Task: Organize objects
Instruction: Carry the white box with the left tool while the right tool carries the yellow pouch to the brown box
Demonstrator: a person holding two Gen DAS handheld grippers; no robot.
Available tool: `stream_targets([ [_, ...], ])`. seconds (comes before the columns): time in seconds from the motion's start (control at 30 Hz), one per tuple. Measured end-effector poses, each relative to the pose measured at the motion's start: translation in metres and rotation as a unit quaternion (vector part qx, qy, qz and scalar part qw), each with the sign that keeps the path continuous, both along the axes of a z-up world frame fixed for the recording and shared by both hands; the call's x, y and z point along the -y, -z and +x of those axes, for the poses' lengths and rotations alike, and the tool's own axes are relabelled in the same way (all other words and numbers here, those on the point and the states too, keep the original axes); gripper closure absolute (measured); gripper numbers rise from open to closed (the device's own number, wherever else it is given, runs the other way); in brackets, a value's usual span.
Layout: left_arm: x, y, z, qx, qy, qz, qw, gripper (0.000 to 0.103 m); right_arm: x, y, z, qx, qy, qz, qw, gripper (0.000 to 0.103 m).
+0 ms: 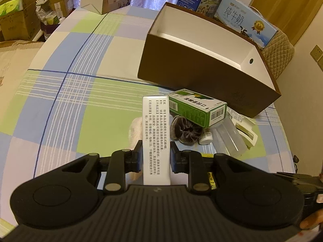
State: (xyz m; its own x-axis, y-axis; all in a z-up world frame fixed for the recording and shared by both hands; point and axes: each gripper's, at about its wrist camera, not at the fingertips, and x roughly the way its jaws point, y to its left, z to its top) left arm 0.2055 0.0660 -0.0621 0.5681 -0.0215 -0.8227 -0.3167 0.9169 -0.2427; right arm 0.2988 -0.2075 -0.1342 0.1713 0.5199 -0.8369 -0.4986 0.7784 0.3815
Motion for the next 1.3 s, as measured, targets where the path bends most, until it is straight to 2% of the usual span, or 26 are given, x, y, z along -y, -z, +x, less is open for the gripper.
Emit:
stream_targets([
  [0.4, -0.016, 0.007, 0.000, -0.012, 0.002, -0.003, 0.9999, 0.082, -0.036, 0.029, 0.004, -0.027, 0.040, -0.039, 0.998, 0.029],
  [0.53, -0.019, 0.008, 0.001, -0.014, 0.006, -0.004, 0.9999, 0.082, -0.046, 0.030, -0.001, 0.001, 0.054, -0.058, 0.997, 0.030],
  [0.6, -0.021, 0.008, 0.002, -0.014, 0.008, -0.005, 0.9998, 0.082, -0.050, 0.030, -0.003, 0.016, 0.055, -0.075, 0.996, 0.039],
  [0.63, -0.021, 0.008, 0.002, -0.014, 0.009, -0.006, 0.9998, 0.082, -0.050, 0.030, -0.004, 0.016, 0.053, -0.075, 0.996, 0.039],
  [0.8, -0.022, 0.008, 0.005, -0.016, 0.018, -0.005, 0.9997, 0.082, -0.045, 0.026, -0.007, 0.017, 0.037, -0.071, 0.997, 0.045],
  [1.0, -0.021, 0.006, 0.008, -0.015, 0.026, -0.005, 0.9995, 0.082, -0.029, 0.023, -0.013, -0.001, 0.030, -0.062, 0.998, 0.048],
  [1.3, -0.013, -0.001, 0.011, -0.011, 0.041, -0.003, 0.9991, 0.082, 0.013, 0.003, -0.019, -0.002, 0.061, -0.043, 0.997, 0.049],
])
